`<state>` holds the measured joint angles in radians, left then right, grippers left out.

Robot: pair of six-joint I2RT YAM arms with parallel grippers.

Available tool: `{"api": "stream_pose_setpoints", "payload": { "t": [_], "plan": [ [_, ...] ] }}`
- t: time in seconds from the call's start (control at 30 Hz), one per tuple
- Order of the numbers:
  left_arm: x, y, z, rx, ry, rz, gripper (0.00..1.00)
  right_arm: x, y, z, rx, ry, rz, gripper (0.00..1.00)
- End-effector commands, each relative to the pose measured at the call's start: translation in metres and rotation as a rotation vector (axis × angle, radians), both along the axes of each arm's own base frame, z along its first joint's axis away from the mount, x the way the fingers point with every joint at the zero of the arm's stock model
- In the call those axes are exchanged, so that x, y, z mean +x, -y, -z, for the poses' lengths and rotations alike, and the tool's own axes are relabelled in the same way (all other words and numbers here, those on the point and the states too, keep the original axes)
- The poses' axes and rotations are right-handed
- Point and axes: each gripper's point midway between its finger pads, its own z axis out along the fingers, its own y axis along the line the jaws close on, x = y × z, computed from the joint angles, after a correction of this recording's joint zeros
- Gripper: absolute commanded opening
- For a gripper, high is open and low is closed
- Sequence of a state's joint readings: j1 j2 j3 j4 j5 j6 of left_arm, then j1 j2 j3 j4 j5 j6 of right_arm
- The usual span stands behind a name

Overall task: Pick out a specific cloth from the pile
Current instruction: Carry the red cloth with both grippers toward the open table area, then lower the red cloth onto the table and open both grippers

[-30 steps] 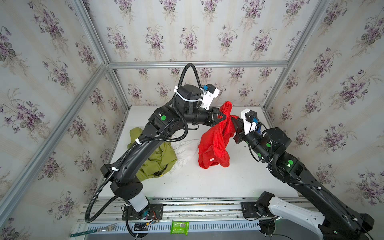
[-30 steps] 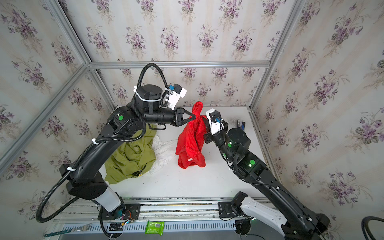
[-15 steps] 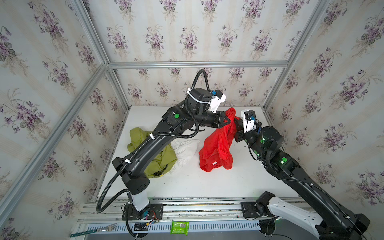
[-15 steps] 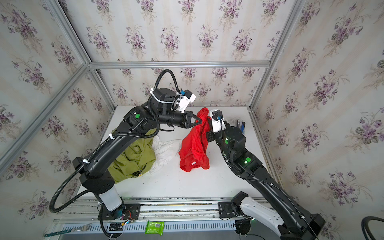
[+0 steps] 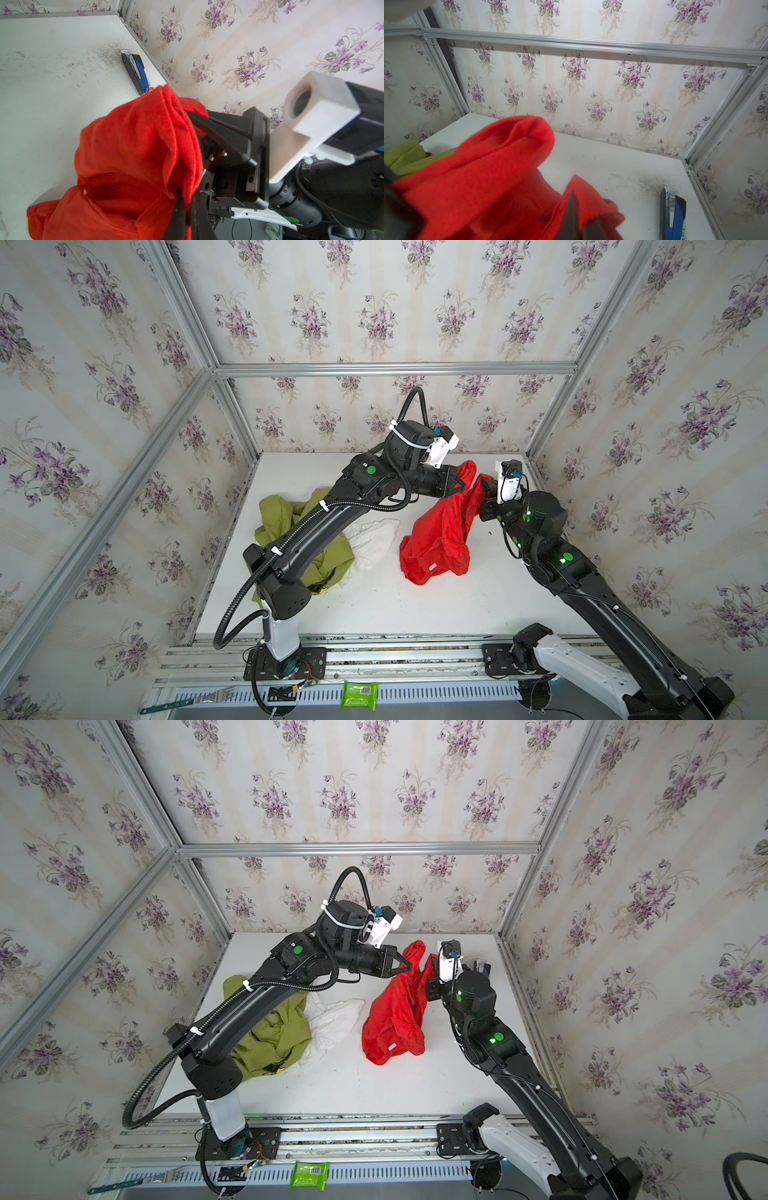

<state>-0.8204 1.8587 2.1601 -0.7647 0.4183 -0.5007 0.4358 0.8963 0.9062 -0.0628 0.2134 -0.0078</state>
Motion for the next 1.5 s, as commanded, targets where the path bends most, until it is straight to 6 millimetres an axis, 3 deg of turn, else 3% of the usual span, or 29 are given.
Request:
{"api": "stream_pose_setpoints", "payload": {
  "t": [0.0,0.4,0.7,0.97,1.2,1.27,1.33,1.47],
  "plan": [
    [0.004,0.001,0.005,0.004,0.022,-0.004,0.00,0.000,0.001,-0.003,0.006,0.018,0.008,0.00],
    [0.003,-0.001,0.046,0.058,-0.036,-0.012,0.00,-0.005,-0.008,0.027,0.064,-0.059,-0.045,0.00],
    [-0.005,-0.025,0.114,0.148,-0.092,-0.067,0.00,-0.012,-0.022,0.061,0.100,-0.154,-0.118,0.00],
    [-0.013,-0.046,0.207,0.244,-0.192,-0.108,0.00,-0.035,-0.048,0.125,0.223,-0.361,-0.250,0.00],
    [-0.022,-0.055,0.254,0.305,-0.248,-0.107,0.01,-0.069,-0.068,0.198,0.240,-0.554,-0.318,0.00],
    [-0.025,-0.058,0.260,0.312,-0.258,-0.106,0.08,-0.081,-0.074,0.216,0.226,-0.600,-0.343,0.02],
    [-0.026,-0.058,0.258,0.303,-0.253,-0.105,0.21,-0.088,-0.077,0.227,0.216,-0.634,-0.358,0.07],
    [-0.023,-0.057,0.236,0.264,-0.210,-0.109,0.64,-0.093,-0.076,0.239,0.201,-0.676,-0.361,0.26]
  ]
}}
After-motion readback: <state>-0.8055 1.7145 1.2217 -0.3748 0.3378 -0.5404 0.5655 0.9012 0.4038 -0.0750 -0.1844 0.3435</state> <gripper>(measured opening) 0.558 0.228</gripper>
